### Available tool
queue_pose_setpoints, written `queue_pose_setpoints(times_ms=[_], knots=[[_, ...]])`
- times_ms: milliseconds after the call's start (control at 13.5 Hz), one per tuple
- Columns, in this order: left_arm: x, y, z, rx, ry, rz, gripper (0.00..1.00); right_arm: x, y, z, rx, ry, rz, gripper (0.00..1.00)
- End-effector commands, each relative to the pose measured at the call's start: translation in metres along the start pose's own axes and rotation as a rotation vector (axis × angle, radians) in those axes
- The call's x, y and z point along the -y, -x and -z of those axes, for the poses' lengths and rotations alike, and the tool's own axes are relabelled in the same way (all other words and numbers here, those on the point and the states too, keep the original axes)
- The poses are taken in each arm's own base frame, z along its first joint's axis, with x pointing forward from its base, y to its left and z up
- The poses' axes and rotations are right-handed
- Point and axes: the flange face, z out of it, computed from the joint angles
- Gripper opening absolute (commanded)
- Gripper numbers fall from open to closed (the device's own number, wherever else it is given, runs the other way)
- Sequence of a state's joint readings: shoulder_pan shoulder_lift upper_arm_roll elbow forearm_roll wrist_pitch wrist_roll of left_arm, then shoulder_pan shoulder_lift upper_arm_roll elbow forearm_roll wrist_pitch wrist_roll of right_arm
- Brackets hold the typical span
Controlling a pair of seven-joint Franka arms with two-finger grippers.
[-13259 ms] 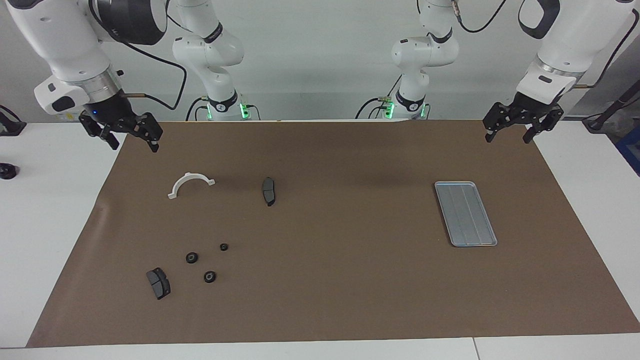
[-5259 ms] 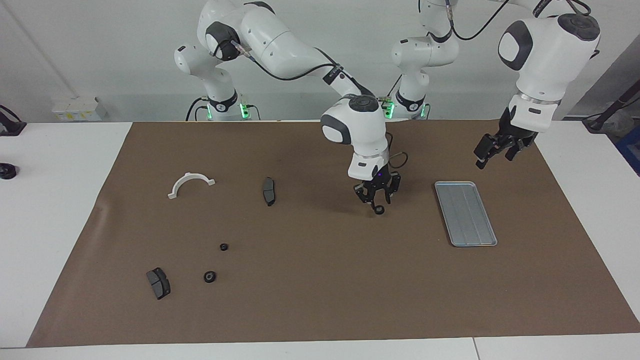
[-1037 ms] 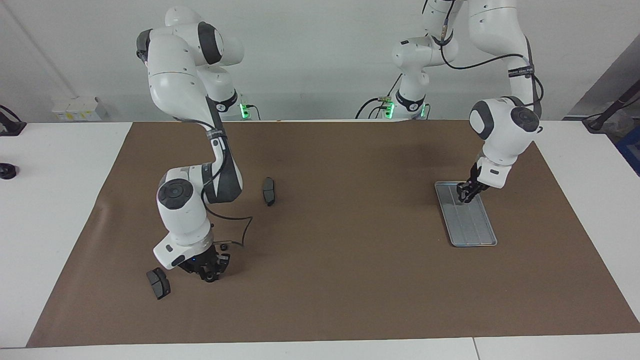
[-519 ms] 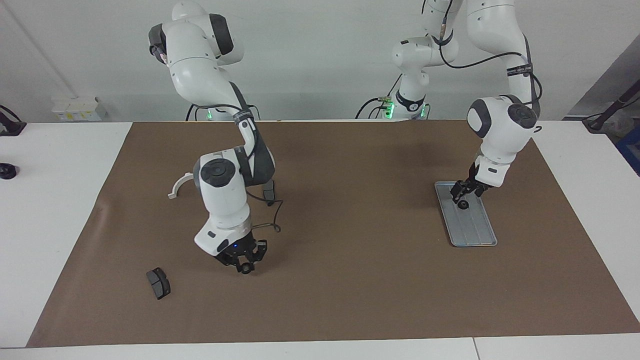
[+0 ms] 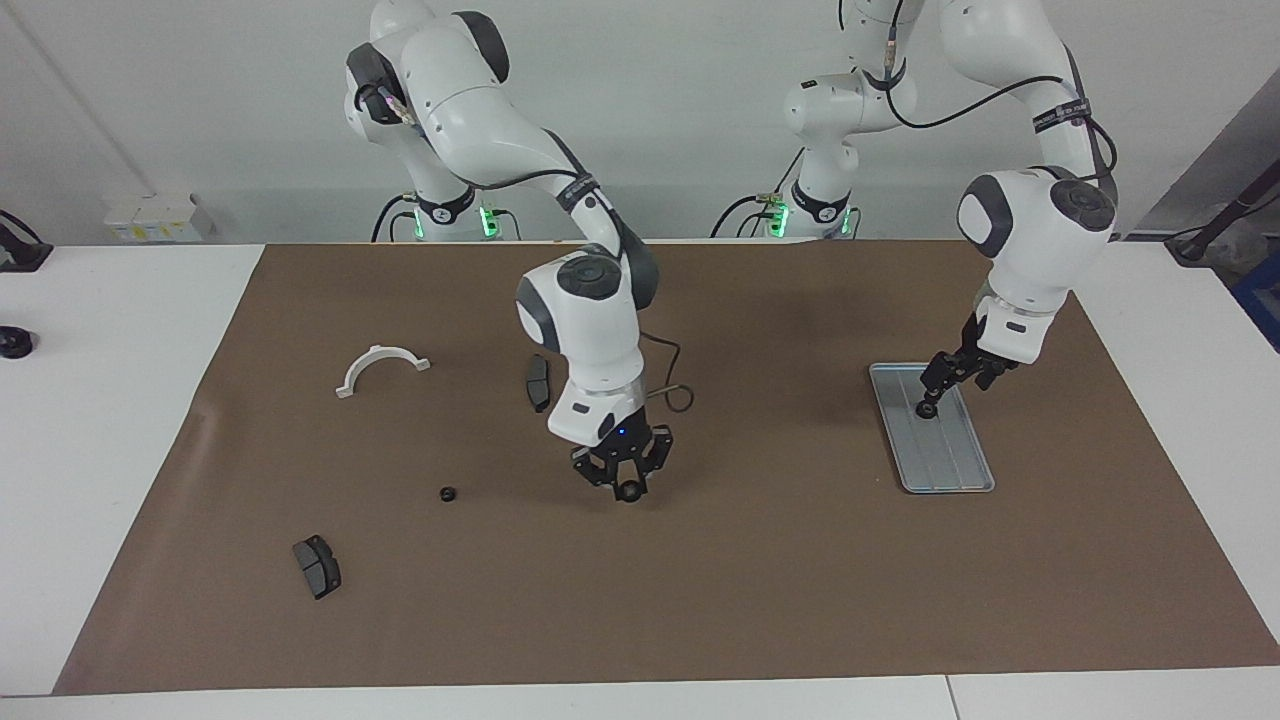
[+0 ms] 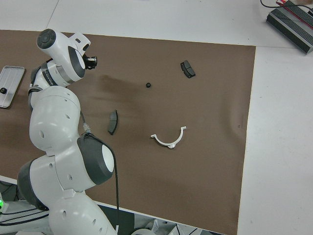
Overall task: Pick bearing gear from pile to tray
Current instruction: 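Release the bearing on the tray while the right gripper carries another bearing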
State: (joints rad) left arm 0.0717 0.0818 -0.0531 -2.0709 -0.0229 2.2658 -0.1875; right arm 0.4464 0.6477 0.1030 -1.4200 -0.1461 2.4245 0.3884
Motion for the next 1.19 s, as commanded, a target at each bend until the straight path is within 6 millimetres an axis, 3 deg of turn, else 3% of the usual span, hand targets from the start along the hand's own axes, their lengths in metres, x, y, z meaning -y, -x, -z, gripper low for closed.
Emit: queue_pose_setpoints(times_ms=[0,222,370,667,815,963,1111], knots=[[-0.002,-0.001,0.003,0.011,0.009,-0.001,1.0,0.059,0.011,0.013,-0.081,-0.075,-0.028,0.09],[-0.002,-0.002,0.004,0.006,0.01,-0.003,1.0,0.109,0.032,0.008,-0.093,-0.117,0.009,0.11],[-0.009,-0.003,0.006,-0.001,0.013,-0.012,1.0,0.13,0.046,-0.002,-0.09,-0.128,0.01,0.18],[-0.015,-0.003,0.008,-0.003,0.014,-0.023,1.0,0.159,0.062,-0.003,-0.091,-0.146,-0.015,0.54],[-0.023,-0.001,0.008,0.003,0.015,-0.035,1.0,0.165,0.065,-0.001,-0.089,-0.144,-0.044,0.73],[-0.026,0.0,0.007,0.007,0.015,-0.04,1.0,0.16,0.062,-0.001,-0.096,-0.126,-0.043,0.77],[-0.029,0.0,0.007,0.005,0.015,-0.038,1.0,0.128,0.045,-0.003,-0.109,-0.093,-0.064,0.76]])
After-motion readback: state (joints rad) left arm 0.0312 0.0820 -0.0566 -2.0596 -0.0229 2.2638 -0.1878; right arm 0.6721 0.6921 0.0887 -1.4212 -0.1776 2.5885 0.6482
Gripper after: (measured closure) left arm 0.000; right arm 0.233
